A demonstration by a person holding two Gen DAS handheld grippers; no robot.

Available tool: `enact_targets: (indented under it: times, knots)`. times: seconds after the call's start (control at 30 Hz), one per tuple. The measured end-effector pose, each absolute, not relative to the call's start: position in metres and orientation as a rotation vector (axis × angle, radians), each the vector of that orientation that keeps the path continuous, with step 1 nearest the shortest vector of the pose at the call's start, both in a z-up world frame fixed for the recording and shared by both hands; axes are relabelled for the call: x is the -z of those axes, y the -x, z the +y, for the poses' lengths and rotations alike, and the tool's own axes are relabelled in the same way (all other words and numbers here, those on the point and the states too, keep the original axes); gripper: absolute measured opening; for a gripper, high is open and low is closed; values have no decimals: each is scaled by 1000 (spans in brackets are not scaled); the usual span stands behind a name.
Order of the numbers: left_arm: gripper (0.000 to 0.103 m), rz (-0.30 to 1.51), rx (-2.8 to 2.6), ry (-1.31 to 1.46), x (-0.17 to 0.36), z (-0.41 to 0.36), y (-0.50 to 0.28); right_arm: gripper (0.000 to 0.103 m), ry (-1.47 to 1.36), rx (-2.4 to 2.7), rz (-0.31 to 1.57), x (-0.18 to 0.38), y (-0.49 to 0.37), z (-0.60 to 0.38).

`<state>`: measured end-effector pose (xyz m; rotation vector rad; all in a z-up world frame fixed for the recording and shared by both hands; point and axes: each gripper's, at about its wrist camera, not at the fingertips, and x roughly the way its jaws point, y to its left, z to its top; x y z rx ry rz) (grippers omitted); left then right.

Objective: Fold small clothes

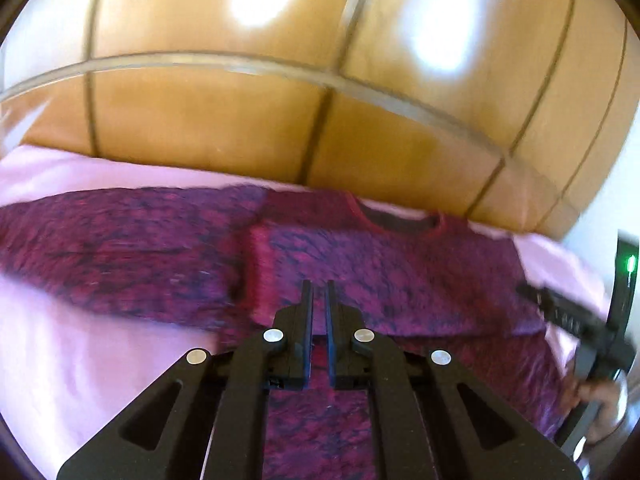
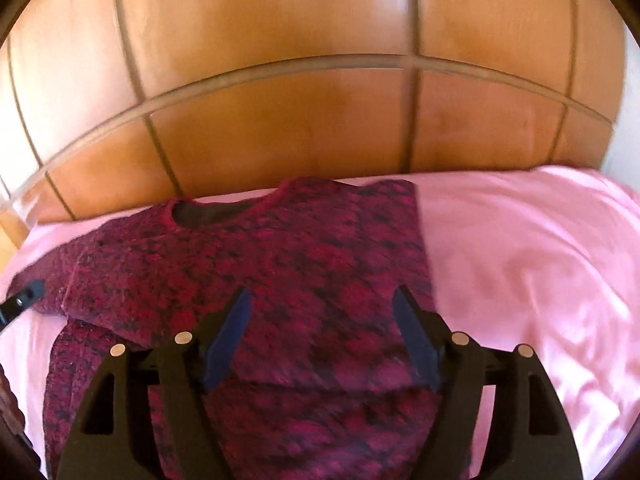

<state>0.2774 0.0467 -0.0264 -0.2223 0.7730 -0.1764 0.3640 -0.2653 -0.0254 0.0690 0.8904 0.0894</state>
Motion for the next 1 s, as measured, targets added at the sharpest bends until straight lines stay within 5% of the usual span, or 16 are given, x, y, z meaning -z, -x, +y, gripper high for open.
enact_targets:
  times: [0.23, 0.5, 0.67, 1.0]
  knots:
    - [3, 930, 99, 292, 79, 54, -333, 83, 61, 5, 1003, 71, -423, -248]
    - [3, 903, 81, 286, 71, 53, -330, 88, 42, 16, 980, 86, -412, -262]
    - [53, 871, 70, 303, 52, 68, -294, 94, 59, 16, 931, 59, -390, -255]
    - [53, 767, -75, 699, 58, 208, -218, 97, 21, -142, 927, 40, -298, -226]
